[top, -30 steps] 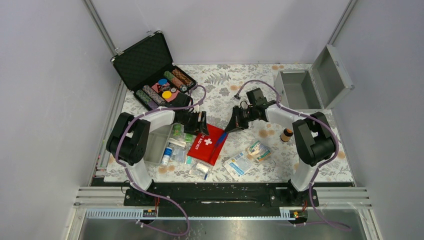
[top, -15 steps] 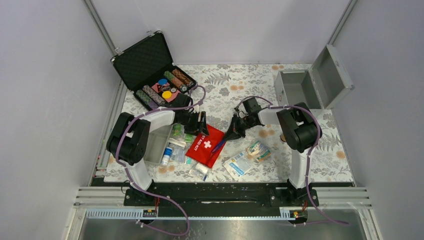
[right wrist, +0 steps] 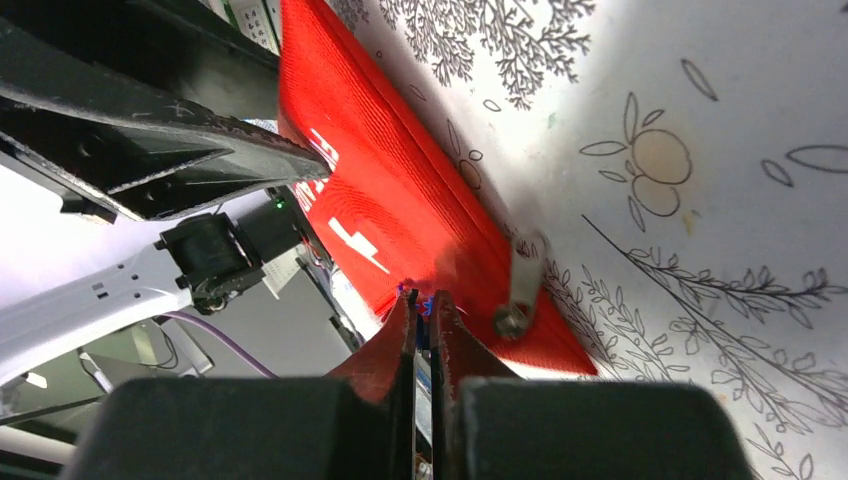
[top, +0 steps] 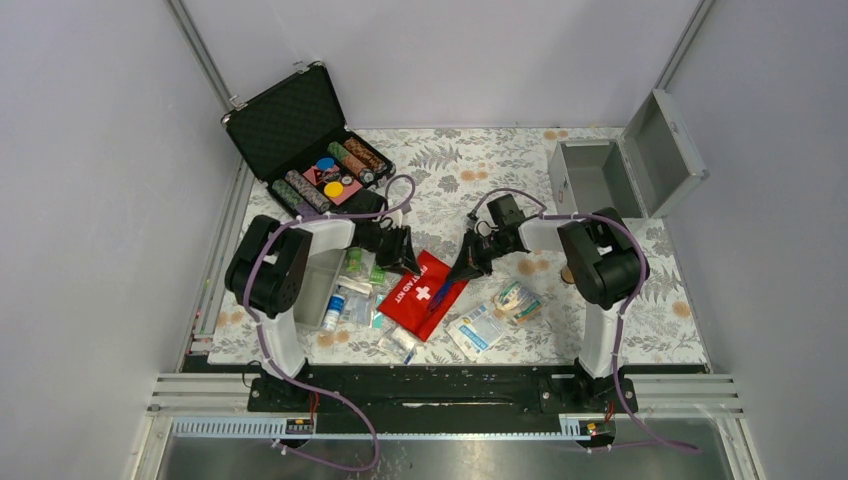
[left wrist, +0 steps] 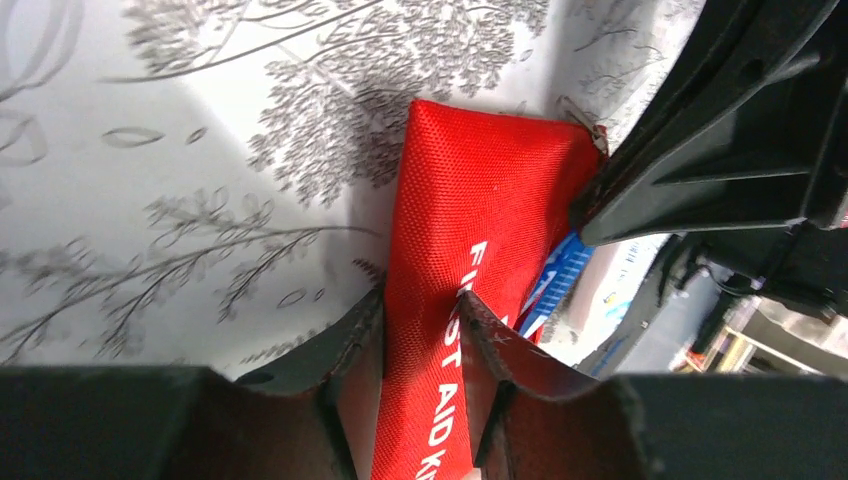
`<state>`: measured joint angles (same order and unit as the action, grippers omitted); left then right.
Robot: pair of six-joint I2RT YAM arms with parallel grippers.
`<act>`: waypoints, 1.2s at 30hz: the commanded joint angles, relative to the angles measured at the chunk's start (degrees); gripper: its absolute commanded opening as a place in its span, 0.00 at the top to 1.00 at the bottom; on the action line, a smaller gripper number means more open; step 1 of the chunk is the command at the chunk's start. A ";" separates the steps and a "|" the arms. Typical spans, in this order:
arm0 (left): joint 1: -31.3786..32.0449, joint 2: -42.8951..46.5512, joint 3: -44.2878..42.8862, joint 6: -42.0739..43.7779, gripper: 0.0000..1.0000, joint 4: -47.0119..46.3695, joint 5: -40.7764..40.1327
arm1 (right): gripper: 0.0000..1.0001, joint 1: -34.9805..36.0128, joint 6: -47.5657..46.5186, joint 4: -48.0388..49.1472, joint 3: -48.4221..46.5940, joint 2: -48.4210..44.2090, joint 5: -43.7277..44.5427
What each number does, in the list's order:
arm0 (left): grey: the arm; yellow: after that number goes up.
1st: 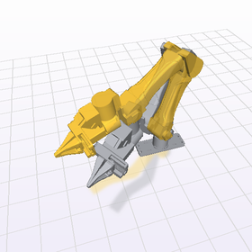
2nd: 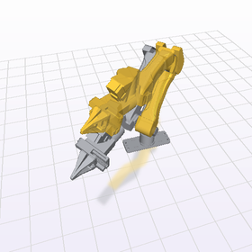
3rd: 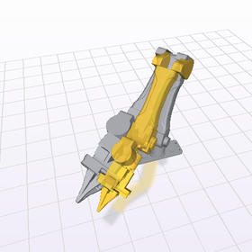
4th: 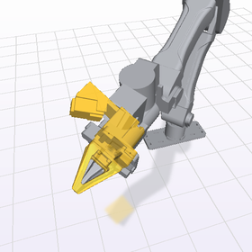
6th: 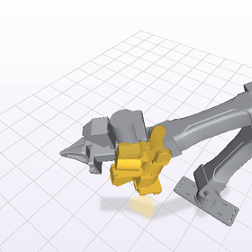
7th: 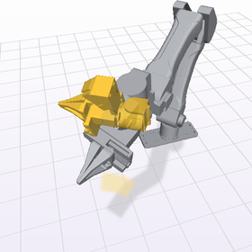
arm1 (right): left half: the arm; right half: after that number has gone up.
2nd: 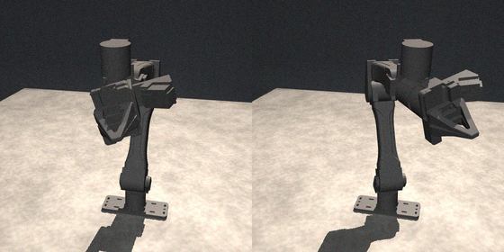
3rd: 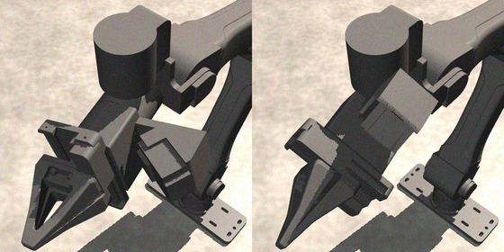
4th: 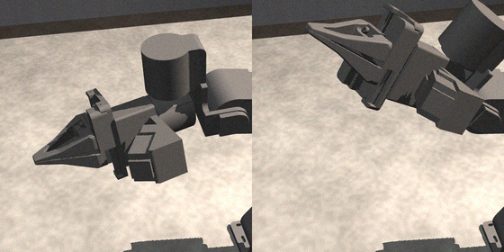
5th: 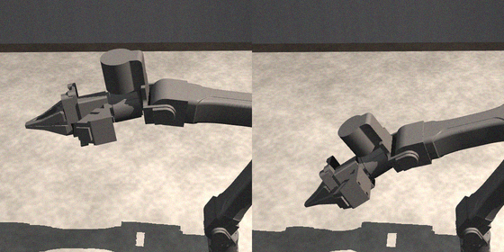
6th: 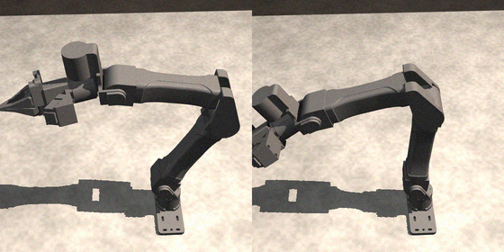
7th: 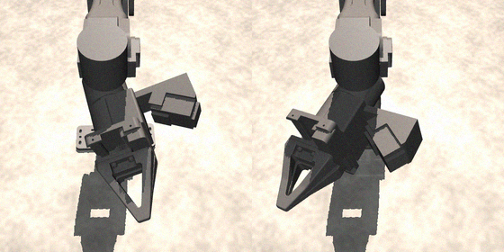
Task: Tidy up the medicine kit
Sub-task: Pick up the medicine pouch from the center of the board.
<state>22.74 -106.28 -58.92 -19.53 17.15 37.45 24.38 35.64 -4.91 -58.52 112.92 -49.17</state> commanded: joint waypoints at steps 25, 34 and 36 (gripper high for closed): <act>-5.34 -2.74 -1.77 -7.12 1.00 -20.27 10.00 | 1.00 -0.12 -12.64 -12.60 -5.56 -2.19 5.70; -5.35 -2.90 0.66 -10.23 1.00 -26.26 13.79 | 0.98 0.98 -10.56 -13.58 -9.46 2.99 9.17; -5.35 -2.91 0.94 -10.63 1.00 -27.06 13.81 | 0.82 1.75 -11.39 -15.60 -11.00 4.24 9.87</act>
<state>17.58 -111.37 -58.52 -28.32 -2.79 49.28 24.47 25.56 -16.97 -66.28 114.63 -43.77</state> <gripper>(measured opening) 0.013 0.081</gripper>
